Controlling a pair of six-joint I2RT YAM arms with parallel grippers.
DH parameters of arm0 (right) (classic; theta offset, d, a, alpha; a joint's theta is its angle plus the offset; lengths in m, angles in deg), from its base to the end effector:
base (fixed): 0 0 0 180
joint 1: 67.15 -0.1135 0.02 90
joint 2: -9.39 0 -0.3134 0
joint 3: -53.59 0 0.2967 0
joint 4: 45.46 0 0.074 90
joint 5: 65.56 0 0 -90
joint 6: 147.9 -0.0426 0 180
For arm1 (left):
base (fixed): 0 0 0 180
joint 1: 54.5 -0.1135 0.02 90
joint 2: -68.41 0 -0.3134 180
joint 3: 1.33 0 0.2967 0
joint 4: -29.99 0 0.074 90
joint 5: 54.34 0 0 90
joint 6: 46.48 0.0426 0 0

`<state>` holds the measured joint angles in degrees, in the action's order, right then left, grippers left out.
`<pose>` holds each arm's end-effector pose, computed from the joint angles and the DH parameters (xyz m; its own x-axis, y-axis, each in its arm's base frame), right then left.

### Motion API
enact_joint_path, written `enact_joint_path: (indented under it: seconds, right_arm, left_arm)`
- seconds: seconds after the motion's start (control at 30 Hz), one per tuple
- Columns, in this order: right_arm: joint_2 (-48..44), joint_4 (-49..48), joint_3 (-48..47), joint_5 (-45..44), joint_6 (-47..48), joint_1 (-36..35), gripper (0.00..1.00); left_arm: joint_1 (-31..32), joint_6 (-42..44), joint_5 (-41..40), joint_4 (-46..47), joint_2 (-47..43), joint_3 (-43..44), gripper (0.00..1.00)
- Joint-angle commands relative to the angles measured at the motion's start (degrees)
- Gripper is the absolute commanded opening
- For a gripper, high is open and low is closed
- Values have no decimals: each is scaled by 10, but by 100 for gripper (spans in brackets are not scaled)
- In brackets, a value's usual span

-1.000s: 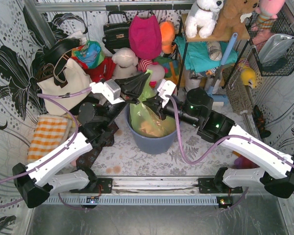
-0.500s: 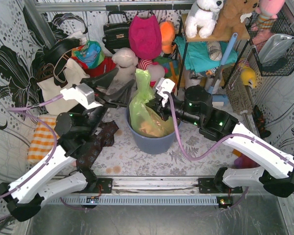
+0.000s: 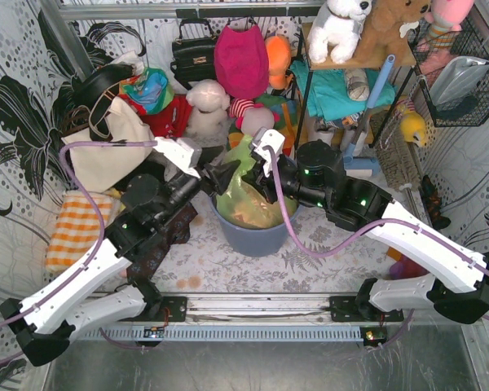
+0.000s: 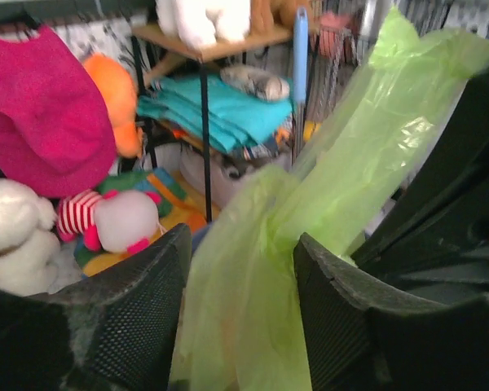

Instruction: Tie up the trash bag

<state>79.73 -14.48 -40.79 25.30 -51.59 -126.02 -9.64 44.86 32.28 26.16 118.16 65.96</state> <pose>0.1552 0.2582 0.5154 0.0328 -0.1582 -0.9869 -0.8652 0.4897 -0.1073 0.1532 -0.1489 0.4697 0.1835 -0.1496 -0.9716 0.6594 0.7517 0.0087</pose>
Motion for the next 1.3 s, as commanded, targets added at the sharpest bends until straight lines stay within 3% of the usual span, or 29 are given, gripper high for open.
enact_joint_path:
  seconds: [0.0,0.1,0.3,0.6,0.7,0.8,1.03,1.27]
  right_arm:
    - [1,3,-18,-17,-25,-5,0]
    - [0,4,-15,-21,-34,-5,0]
    - [0,2,-12,-28,-47,-7,0]
    - [-3,13,-15,-29,-72,-9,0]
    - [-5,23,-17,-31,-82,-11,0]
    - [-5,27,-17,-27,-101,-11,0]
    - [-3,13,-3,-31,-154,-13,0]
    - [-7,-64,51,-81,-214,-18,0]
  left_arm:
    - [-6,-9,26,-39,10,10,59]
    - [-9,-11,30,-46,-2,0,58]
    - [-11,-17,36,-47,-53,-21,70]
    - [-11,-14,42,-70,-53,-18,69]
    - [-11,-15,56,-76,-40,-17,63]
    - [-12,-14,62,-84,-32,-14,49]
    - [-12,-15,72,-91,-25,-9,2]
    - [-12,-19,87,-89,-28,0,0]
